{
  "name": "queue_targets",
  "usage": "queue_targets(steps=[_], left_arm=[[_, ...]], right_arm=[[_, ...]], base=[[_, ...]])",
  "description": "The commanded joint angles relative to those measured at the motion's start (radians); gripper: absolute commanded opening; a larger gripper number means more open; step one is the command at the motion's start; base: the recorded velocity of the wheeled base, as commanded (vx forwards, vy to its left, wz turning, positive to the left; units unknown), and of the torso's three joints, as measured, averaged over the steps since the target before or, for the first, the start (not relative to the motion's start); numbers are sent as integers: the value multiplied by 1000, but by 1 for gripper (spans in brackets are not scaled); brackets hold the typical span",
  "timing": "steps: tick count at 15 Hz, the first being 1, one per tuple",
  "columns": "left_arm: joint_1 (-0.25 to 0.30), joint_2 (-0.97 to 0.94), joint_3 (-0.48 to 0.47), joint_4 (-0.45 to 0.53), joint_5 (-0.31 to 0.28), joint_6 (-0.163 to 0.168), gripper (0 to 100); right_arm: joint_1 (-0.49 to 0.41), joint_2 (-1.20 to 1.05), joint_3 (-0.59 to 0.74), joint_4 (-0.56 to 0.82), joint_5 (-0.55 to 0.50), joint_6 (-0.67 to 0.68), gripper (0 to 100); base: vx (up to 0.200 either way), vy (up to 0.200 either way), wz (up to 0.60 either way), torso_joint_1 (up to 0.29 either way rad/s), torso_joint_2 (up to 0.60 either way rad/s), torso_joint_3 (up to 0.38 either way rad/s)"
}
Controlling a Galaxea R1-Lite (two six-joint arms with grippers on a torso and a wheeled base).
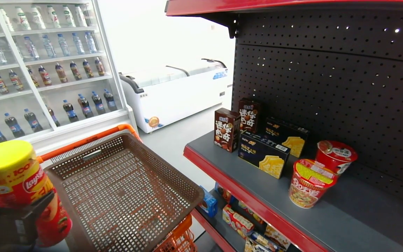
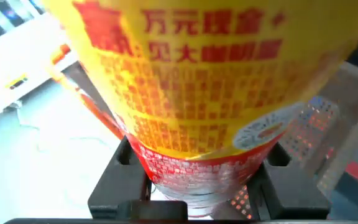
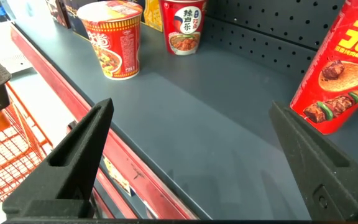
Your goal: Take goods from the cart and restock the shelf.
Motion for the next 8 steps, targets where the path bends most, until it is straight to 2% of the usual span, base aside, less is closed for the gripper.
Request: queue_targets(steps=[1,4,7,8], left_arm=[[9,-175,41,4,-20,-9,0],[5,-304,56,13,-175,-6,0],[9,-384,41,123,-165,-3,0],[9,-396,36,146,-163,-3,0]], right_arm=[[0,0,0,0,0,0,100],[0,0,0,0,0,0,100],[2,0,0,1,5,-5,100],[0,0,0,1,5,-3,100]], base=[[0,0,0,0,0,0],[0,0,0,0,0,0],[0,0,0,0,0,0],[0,0,-600,-2,2,2]])
